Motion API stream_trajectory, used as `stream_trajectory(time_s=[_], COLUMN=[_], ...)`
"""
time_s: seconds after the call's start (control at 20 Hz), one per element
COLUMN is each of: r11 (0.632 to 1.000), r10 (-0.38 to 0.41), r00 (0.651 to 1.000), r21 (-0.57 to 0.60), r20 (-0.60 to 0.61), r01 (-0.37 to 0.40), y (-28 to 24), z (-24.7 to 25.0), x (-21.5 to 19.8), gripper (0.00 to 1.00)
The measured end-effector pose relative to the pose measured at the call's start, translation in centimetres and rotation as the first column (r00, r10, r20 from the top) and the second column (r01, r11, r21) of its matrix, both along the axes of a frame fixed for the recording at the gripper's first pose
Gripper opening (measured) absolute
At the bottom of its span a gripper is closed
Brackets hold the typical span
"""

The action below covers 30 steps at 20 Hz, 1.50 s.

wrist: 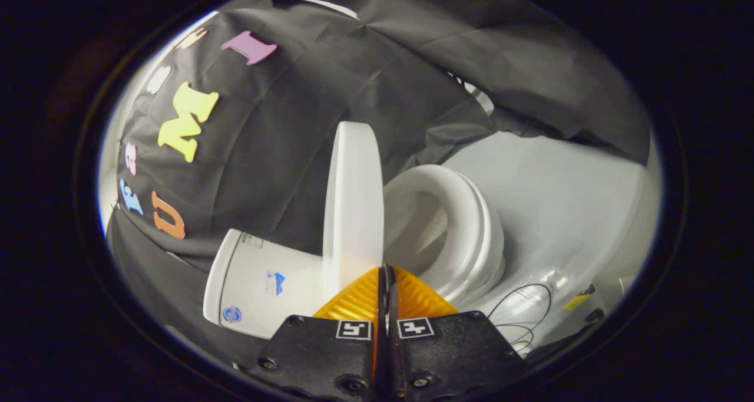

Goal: Open the toilet lid.

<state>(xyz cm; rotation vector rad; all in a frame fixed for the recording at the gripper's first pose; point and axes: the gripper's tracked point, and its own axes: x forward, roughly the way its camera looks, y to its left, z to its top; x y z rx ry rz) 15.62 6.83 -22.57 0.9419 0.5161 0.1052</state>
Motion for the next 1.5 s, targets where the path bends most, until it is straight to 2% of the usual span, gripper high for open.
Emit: stream_trajectory(time_s=[0.25, 0.65, 1.5], r11=[0.995, 0.993, 0.968], r10=[-0.029, -0.032, -0.034], r00=[0.999, 0.999, 0.996], r21=[-0.094, -0.11, -0.244], r20=[0.033, 0.028, 0.077], r01=[0.032, 0.035, 0.052], y=[1.4, 2.5, 5.9], z=[2.6, 4.1, 8.1], x=[-0.4, -0.6, -1.6], gripper=[0.03, 0.04, 0.03])
